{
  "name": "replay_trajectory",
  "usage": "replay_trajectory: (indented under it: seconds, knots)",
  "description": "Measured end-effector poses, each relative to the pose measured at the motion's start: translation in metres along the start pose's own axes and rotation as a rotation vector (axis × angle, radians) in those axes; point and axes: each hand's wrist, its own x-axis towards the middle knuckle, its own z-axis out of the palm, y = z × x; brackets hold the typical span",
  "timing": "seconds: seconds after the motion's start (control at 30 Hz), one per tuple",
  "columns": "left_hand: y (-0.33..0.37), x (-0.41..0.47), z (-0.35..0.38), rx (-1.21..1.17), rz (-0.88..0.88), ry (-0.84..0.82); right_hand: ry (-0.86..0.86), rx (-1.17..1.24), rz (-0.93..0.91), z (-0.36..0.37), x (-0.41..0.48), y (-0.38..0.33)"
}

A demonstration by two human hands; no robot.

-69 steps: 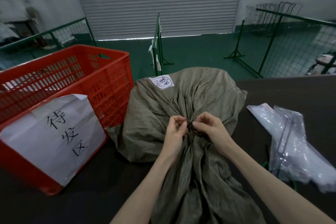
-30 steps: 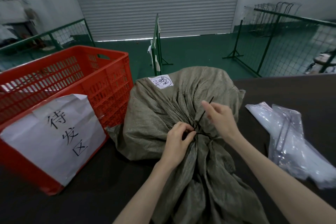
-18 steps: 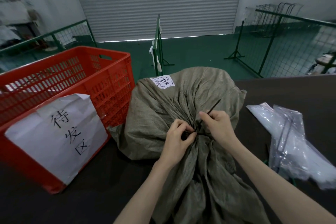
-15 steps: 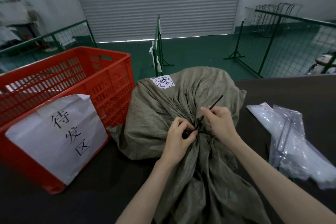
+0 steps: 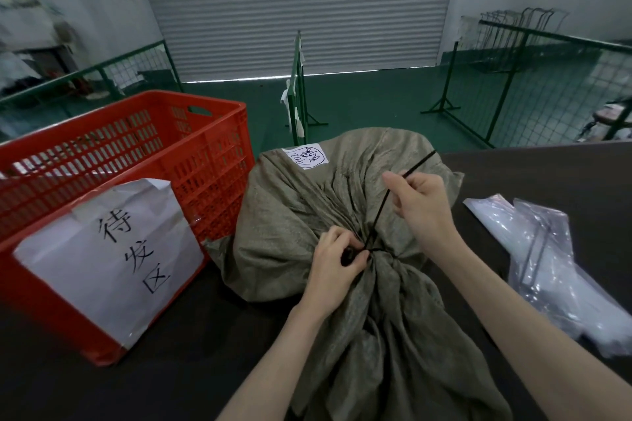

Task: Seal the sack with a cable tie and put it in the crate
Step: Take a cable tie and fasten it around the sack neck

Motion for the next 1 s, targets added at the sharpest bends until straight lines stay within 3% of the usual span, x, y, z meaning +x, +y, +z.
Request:
replay_trajectory:
  seconds: [0.37,0.57,0.87,1.0]
  knots:
    - [0.002,0.003,0.006,-0.03,-0.032,0.034,-0.044,-0.488,-0.077,0.006,-0.01,0.024]
    - [0.0,0.003,0.003,-0.047,-0.026,0.027,-0.055,-0.362,-0.047,0.001,-0.012,0.022]
    - [-0.01,-0.004,0.006,-0.055,-0.078,-0.031,-0.164,-0.348,-0.117,0.008,-0.008,-0.001]
    - [-0.013,-0.007,0.009,-0.019,-0.109,-0.061,-0.136,-0.321,-0.098,0.013,-0.007,0.004]
